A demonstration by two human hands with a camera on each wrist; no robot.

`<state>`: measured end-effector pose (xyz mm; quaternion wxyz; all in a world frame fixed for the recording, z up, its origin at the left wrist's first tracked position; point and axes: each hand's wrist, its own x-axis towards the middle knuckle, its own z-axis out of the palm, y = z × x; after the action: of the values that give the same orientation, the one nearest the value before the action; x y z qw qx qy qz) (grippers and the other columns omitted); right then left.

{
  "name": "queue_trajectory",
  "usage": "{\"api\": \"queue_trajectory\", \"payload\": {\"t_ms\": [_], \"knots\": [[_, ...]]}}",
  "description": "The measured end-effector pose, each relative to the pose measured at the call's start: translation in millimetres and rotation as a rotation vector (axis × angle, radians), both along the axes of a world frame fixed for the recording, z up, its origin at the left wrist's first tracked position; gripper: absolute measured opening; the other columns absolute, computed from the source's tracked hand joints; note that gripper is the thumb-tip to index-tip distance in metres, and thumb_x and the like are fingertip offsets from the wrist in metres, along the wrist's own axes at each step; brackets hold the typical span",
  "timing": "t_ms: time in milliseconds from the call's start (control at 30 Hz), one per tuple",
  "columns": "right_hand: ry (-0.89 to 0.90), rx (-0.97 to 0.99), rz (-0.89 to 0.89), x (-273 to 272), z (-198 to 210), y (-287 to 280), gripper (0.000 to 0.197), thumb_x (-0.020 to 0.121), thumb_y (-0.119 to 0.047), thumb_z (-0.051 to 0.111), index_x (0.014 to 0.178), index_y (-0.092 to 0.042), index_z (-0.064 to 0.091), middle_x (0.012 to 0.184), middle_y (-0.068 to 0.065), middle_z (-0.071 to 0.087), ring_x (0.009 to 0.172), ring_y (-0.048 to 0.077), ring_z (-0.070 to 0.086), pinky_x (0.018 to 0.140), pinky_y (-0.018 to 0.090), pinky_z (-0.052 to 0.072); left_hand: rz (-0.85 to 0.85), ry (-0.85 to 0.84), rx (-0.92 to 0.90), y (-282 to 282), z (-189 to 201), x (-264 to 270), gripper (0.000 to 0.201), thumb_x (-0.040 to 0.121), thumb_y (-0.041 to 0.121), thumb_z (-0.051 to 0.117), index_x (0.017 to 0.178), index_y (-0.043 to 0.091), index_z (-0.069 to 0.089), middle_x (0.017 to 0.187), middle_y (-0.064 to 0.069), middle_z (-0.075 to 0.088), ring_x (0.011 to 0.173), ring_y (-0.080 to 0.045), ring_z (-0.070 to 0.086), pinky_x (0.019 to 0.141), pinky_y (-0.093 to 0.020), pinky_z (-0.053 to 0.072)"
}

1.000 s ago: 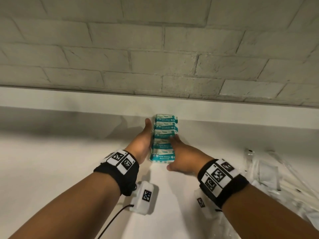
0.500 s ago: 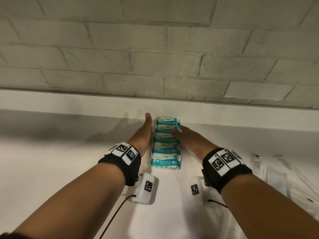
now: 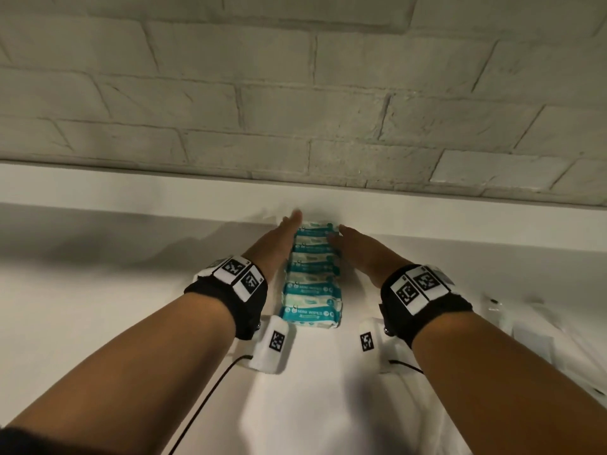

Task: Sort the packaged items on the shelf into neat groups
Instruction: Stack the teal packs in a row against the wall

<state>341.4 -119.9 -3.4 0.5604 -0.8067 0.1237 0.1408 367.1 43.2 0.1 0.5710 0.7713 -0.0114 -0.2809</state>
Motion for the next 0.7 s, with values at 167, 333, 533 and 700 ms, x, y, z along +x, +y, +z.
{"api": "queue_trajectory", "payload": {"t_ms": [167,333,533,700], "knots": [[-0.011,-0.527,0.303,6.0,3.5,3.8,0.048,0.102,-0.025,0.036,0.148,-0.011,0.032,0.148,0.015,0.039,0.131,0.025,0.043,0.108,0.029,0.032,-0.691,-0.306,0.690,-0.1,17.3,-29.0,0.092,0.077,0.038,0.075,0.150,0.020,0.021,0.157,0.001,0.023,0.137,-0.019,0.035,0.108,-0.028,0.032],[0.031,-0.762,0.494,12.0,-3.8,13.7,0.040,0.099,-0.029,0.040,0.135,-0.014,0.048,0.144,0.010,0.045,0.126,0.026,0.047,0.105,0.034,0.036,-0.830,-0.509,0.957,-6.5,0.7,-36.4,0.112,0.064,0.040,0.081,0.152,0.021,0.013,0.161,-0.003,0.009,0.145,-0.026,0.020,0.117,-0.042,0.025],[0.058,-0.837,0.524,8.2,-4.3,10.4,0.061,0.092,-0.042,0.035,0.149,-0.022,0.026,0.158,0.010,0.023,0.144,0.030,0.024,0.116,0.048,0.023,-0.827,-0.530,0.994,-5.7,0.3,-36.4,0.115,0.065,0.046,0.079,0.152,0.021,0.008,0.161,-0.005,0.003,0.148,-0.027,0.010,0.119,-0.045,0.017],[-0.024,-0.709,0.405,-48.2,37.2,-23.7,0.058,0.098,-0.024,0.046,0.151,-0.028,0.023,0.147,-0.004,0.041,0.131,0.016,0.043,0.111,0.030,0.030,-0.758,-0.659,0.890,3.1,18.0,-68.5,0.102,0.076,0.068,0.058,0.153,0.022,0.009,0.161,-0.004,0.004,0.148,-0.029,0.003,0.120,-0.043,0.010]]}}
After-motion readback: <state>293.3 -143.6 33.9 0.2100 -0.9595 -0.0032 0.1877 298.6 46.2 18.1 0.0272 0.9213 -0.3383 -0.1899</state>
